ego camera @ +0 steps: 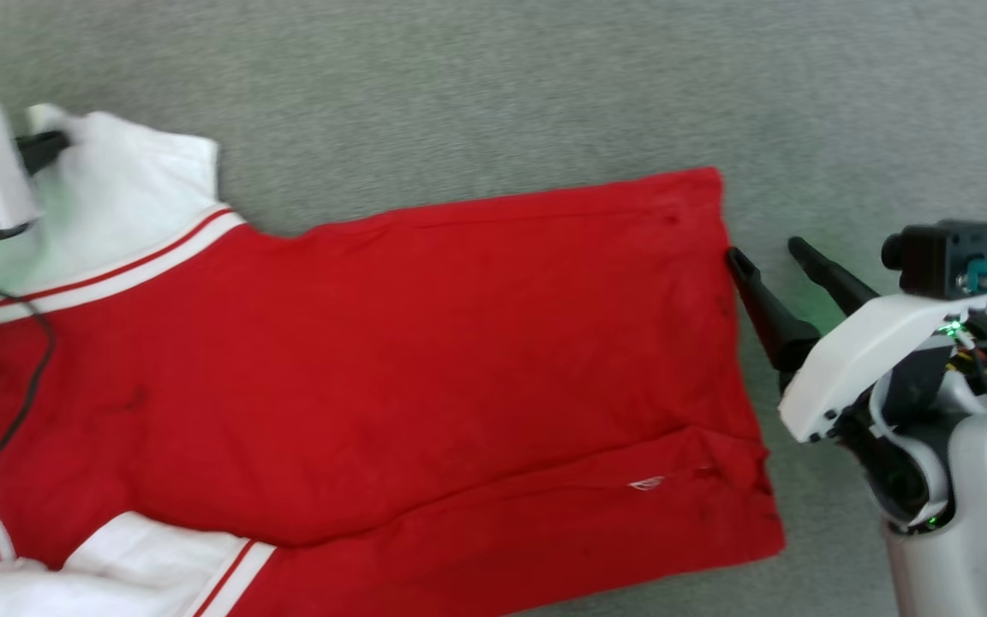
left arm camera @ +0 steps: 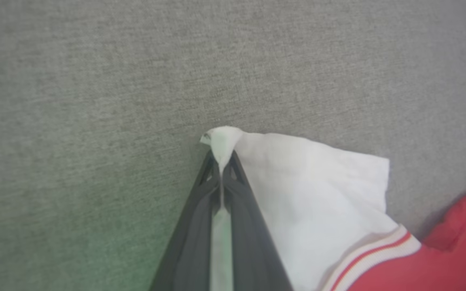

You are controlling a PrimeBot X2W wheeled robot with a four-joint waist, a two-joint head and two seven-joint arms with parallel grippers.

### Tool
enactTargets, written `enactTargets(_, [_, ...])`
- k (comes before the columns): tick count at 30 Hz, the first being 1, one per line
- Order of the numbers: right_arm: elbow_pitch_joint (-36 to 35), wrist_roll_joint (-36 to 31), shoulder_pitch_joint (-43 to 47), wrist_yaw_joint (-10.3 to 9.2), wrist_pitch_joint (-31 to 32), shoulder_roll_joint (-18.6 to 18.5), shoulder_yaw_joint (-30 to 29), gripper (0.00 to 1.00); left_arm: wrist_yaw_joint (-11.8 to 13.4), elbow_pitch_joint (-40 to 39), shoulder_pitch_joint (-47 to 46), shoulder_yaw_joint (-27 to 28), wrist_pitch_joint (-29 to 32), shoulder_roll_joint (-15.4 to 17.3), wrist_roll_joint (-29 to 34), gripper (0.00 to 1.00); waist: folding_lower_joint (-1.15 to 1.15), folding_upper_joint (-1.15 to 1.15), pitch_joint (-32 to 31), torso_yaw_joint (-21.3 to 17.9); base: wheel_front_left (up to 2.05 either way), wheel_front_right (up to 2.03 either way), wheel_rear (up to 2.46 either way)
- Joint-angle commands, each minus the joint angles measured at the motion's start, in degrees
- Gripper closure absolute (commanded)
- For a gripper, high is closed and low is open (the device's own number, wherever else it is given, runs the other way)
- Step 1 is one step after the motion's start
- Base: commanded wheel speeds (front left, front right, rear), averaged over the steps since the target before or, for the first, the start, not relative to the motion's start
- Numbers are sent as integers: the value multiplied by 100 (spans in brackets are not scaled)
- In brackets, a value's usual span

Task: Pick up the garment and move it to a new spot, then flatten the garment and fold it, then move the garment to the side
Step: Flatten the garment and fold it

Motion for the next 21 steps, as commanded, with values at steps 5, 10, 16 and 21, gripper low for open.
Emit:
enactTargets(5, [0,65,-535,-1,1458,-211,-131,0,-233,-494,-350,-93,-251,-304,230,100,-1,0,126,638,0,0,0])
enactTargets(10, [94,10,-863,-1,2227,-282,-233,0,-308,-806,-428,-111,-440,-363,358,100,-1,0,208,903,0,0,0])
enactTargets(16, [405,-83,-979,-1,3256,-286,-371,0,-371,-1121,-346,-139,-655,-433,434,100,-1,0,241,1160,0,0,0])
enactTargets(21, [430,-176,-839,-1,3769,-164,-510,100,-339,-1230,-186,-87,-855,-424,441,100,-1,0,192,1259,0,0,0])
